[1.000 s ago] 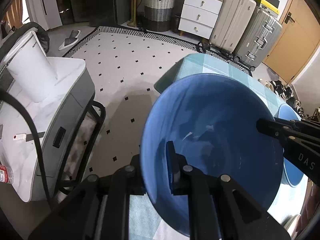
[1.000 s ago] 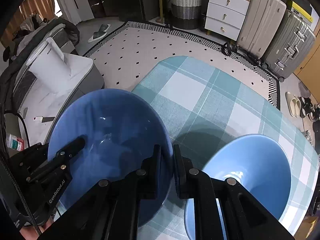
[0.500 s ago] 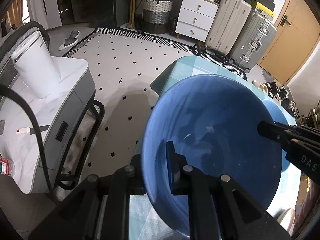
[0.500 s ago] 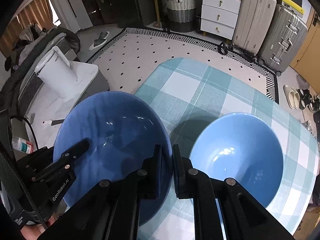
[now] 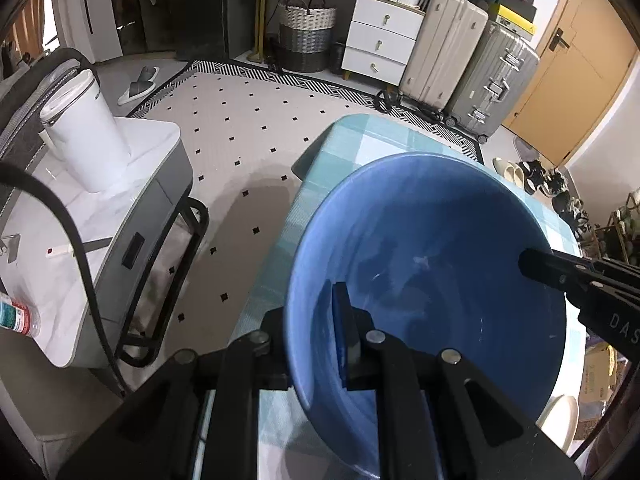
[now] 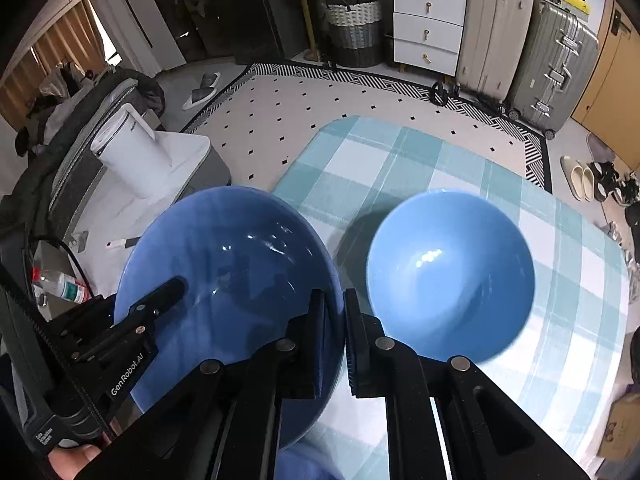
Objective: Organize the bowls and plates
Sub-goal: 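Carry the large blue bowl with both grippers and lower it onto the table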
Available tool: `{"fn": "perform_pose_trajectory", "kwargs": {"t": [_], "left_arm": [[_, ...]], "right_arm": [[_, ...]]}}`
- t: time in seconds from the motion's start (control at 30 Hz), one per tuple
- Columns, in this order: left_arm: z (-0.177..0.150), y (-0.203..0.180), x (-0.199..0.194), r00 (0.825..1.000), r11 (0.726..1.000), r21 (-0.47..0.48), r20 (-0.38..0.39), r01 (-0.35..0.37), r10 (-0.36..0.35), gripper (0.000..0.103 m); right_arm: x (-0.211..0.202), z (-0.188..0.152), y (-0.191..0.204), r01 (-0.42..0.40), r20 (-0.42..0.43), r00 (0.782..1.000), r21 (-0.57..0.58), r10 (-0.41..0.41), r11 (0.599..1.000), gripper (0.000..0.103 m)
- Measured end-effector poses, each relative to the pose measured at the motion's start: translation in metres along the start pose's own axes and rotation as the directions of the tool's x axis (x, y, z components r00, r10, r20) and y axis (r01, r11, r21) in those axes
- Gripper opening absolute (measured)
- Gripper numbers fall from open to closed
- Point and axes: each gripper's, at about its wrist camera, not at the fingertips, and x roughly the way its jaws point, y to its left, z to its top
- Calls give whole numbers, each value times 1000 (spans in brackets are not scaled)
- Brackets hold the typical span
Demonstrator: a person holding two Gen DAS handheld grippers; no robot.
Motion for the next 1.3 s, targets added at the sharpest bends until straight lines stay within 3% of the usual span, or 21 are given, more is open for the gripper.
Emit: {"fn": "perform_pose_trajectory", "kwargs": {"t": [0.5, 0.73, 0.93, 1.3], "left_arm": [[-51, -28, -65, 999, 998, 63, 46, -9, 6, 12], [-85, -36, -71, 1000, 997, 71, 12, 7, -8, 12], [-108, -41, -66, 1000, 998, 64, -27, -1, 3, 12], [-132, -42, -58, 998, 992, 108, -3, -68, 69, 13]], "right_arm": [[-76, -74, -7, -2, 19, 1000, 37, 1, 999, 9], [-97, -112, -9, 2, 26, 1000, 39, -3, 999, 9], [-98, -144, -11, 1, 14, 1000, 64, -2, 998, 9], [-73, -179, -9, -12, 13, 1000, 77, 11, 997, 9]]}}
